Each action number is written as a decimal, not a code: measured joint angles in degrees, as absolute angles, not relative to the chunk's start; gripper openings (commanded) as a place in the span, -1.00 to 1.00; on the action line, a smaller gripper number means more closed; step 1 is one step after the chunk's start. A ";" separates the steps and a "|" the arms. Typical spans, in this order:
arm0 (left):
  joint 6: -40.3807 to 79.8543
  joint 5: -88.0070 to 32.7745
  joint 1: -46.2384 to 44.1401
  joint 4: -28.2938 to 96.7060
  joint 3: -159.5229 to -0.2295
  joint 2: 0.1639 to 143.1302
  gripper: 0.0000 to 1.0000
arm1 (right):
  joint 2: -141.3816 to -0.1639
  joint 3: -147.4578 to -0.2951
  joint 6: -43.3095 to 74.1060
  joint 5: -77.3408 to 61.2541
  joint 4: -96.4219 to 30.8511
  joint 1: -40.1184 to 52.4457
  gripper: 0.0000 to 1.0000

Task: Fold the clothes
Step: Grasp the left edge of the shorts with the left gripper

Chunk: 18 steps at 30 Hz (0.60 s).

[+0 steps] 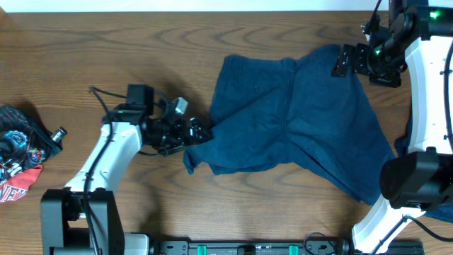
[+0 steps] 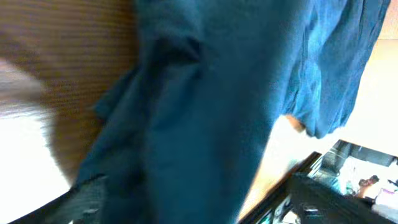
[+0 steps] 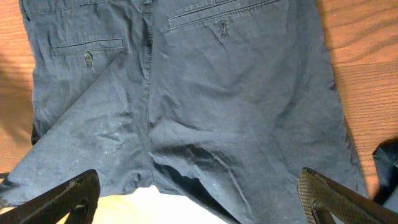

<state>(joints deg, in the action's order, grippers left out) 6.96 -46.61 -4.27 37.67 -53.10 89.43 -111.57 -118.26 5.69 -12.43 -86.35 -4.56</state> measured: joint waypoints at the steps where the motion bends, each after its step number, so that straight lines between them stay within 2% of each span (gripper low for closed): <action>1: 7.25 -46.59 -5.19 36.99 -53.10 89.47 -0.08 | -111.57 -118.26 5.58 -12.45 -86.37 -4.56 0.99; 4: 8.29 -45.78 -7.68 35.42 -53.10 89.52 -0.83 | -111.57 -118.26 5.45 -12.53 -86.65 -4.56 0.99; 5: 9.30 -44.91 -8.38 35.11 -53.10 89.52 -0.88 | -111.57 -118.26 5.41 -12.60 -86.87 -4.56 0.98; 12: 15.38 -34.28 -7.66 32.91 -53.12 89.54 -0.88 | -111.57 -118.26 5.13 -13.02 -87.46 -4.56 0.99; 18: 16.95 -28.56 1.15 30.48 -53.34 89.56 -0.88 | -111.57 -118.26 4.93 -13.26 -87.48 -4.56 0.99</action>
